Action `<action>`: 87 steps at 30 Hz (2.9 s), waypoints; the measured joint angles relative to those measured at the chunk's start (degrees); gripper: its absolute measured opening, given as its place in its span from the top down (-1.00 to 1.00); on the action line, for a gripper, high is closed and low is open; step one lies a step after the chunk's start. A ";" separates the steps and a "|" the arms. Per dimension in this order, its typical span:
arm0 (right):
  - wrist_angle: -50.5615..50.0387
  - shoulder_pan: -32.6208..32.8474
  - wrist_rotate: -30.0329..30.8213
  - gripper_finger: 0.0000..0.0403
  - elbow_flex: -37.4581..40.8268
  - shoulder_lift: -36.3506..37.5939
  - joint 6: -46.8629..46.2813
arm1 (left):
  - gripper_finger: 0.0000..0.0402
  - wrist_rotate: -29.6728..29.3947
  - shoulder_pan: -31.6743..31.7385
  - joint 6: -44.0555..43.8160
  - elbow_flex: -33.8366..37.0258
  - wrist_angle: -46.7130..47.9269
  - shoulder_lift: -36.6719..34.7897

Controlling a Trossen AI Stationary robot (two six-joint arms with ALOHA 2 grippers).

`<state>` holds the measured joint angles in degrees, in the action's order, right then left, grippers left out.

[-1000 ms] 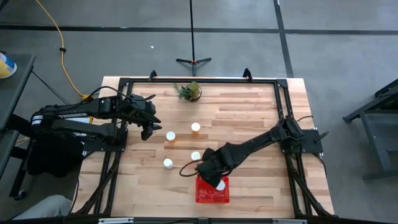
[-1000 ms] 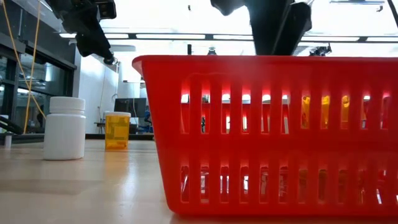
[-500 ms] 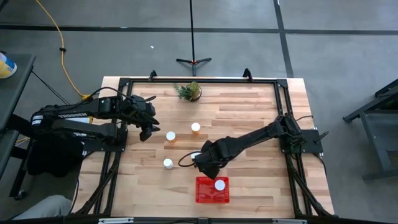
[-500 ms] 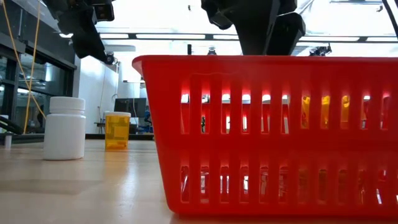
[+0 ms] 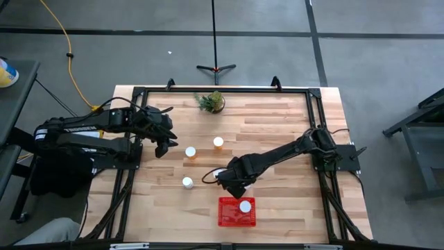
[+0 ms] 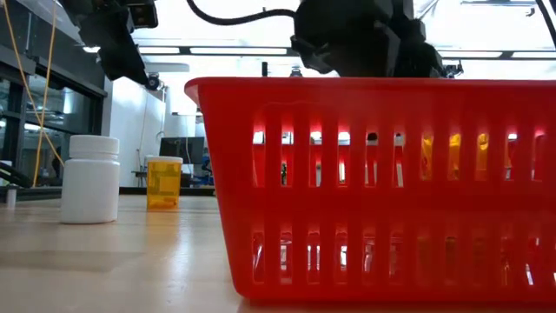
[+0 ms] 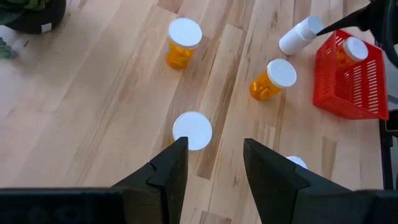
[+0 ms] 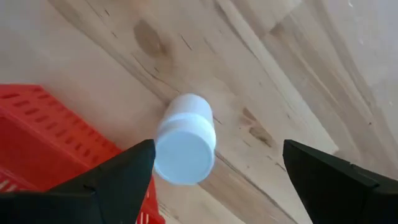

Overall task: Pick and place pill bottles into a basket
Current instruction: Put the right white pill bottle into the red bin

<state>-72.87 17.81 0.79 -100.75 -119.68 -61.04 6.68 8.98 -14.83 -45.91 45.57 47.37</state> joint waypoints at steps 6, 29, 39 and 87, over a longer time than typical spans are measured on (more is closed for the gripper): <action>4.01 1.30 -0.48 -0.72 0.49 -0.38 -1.27 | 0.05 -0.02 0.00 0.00 0.02 1.40 0.05; 8.98 0.04 -0.15 -0.73 0.46 -1.41 -9.50 | 0.05 -0.07 0.02 -0.28 0.02 1.30 0.05; 10.07 -0.92 -1.51 -0.73 0.46 -1.62 -15.40 | 0.05 -0.42 0.02 -0.42 0.02 1.30 0.05; -6.28 -1.99 -9.67 -0.71 0.31 -1.62 44.85 | 0.05 1.31 -0.01 0.02 0.02 1.30 0.07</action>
<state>-79.15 15.83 -8.88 -100.44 -121.30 -16.19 7.99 8.97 -14.81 -45.89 46.87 47.44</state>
